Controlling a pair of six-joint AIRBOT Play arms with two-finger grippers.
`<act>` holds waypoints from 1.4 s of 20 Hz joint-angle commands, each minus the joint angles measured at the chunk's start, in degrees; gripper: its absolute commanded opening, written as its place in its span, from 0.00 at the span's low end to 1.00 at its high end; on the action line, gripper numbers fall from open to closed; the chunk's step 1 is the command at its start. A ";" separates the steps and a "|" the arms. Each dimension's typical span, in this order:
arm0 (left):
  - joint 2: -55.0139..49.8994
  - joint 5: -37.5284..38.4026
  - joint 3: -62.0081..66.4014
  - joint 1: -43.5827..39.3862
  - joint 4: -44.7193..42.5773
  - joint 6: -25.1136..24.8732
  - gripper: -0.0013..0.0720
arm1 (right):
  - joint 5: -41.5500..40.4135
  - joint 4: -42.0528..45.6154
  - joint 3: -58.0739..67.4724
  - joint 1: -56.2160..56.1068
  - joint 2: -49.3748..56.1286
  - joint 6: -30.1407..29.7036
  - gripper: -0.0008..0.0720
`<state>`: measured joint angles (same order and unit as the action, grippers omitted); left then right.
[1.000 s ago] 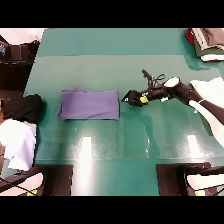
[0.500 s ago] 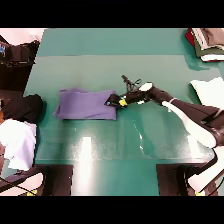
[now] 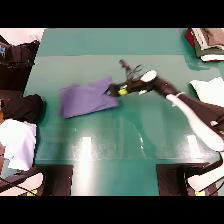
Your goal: Fold the shirts.
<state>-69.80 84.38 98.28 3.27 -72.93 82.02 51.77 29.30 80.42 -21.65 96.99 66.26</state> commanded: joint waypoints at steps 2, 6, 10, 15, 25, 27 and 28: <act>0.04 0.59 -0.02 -0.02 -0.33 0.04 0.05 | 3.82 14.14 0.35 16.61 -10.67 4.26 0.03; 0.04 0.68 -0.02 -0.02 -0.31 0.07 0.05 | 3.96 16.96 0.35 35.58 -17.16 6.05 0.03; 0.04 0.74 -0.02 -0.02 -0.28 0.13 0.05 | 5.81 16.90 0.37 51.15 -19.17 7.23 0.03; 0.04 0.76 -0.02 -0.02 -0.13 0.57 0.05 | 7.19 16.83 0.66 62.07 -19.10 7.15 0.03; 0.04 3.02 -0.02 -0.02 -0.09 1.60 0.05 | 7.30 9.86 0.66 70.03 -24.02 3.19 0.03; 0.04 3.02 -0.02 -0.02 -0.11 1.57 0.05 | 7.54 9.90 0.63 71.56 -26.29 3.19 0.03; 0.04 3.02 -0.02 -0.02 -0.11 1.57 0.05 | 8.41 9.97 0.63 72.39 -27.47 3.17 0.03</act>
<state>-69.80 87.07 98.28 3.27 -73.03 83.53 59.16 40.01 81.06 48.60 72.31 69.91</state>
